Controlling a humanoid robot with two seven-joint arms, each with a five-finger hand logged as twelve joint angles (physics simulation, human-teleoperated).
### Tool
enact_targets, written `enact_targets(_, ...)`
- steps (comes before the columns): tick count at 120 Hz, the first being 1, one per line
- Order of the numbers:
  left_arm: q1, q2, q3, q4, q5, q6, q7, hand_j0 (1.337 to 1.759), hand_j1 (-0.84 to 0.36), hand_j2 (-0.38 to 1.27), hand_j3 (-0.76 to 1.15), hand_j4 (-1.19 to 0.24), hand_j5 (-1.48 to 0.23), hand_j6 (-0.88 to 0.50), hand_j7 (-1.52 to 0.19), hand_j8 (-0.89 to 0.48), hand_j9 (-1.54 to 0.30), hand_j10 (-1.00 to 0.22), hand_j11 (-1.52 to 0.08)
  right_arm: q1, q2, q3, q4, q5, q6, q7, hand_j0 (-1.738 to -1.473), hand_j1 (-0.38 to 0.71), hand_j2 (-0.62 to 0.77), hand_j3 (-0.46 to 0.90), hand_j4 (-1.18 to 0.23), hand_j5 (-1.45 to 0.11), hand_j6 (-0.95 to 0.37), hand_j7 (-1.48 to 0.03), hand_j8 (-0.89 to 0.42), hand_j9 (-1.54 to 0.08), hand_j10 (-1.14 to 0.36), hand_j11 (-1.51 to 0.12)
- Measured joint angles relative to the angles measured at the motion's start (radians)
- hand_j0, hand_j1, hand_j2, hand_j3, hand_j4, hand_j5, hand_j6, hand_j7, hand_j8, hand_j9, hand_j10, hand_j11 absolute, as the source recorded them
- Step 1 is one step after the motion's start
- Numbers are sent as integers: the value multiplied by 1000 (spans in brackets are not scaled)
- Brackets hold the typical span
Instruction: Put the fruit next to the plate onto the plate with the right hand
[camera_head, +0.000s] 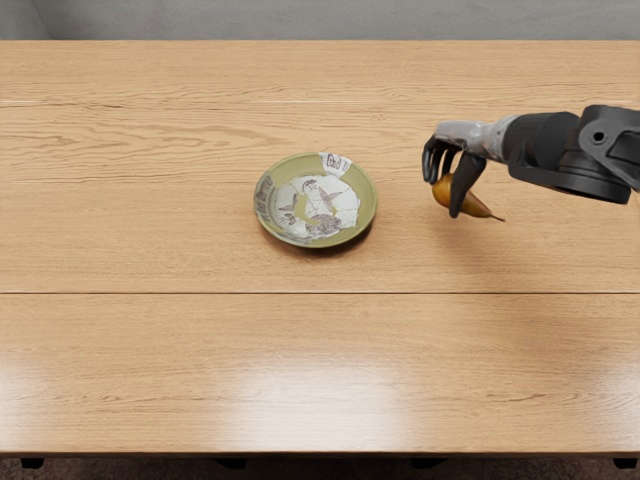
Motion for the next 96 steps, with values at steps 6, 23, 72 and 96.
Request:
enact_targets(6,0,0,0,0,0,0,0,1658,349,0,0,0,0,0,0,0,0,0,0,16,8,0,-6,11,17,0,-1658,299,565,1,-826,-1217,-593,-1126,-430,-1180,-627,-1180)
enact_targets(23,0,0,0,0,0,0,0,1658,349,0,0,0,0,0,0,0,0,0,0,45,69,1,-51,23,37,0,-1657,291,565,1,-832,-1217,-600,-1130,-435,-1181,-631,-1183)
enact_targets(72,0,0,0,0,0,0,0,1658,349,0,0,0,0,0,0,0,0,0,0,124,310,-4,-224,29,44,1,-1658,333,582,1,-841,-1208,-587,-1134,-421,-1173,-591,-1181)
enact_targets(96,0,0,0,0,0,0,0,1658,349,0,0,0,0,0,0,0,0,0,0,147,444,-9,-371,25,40,1,-1657,328,585,0,-853,-1184,-614,-1134,-447,-1151,-603,-1163)
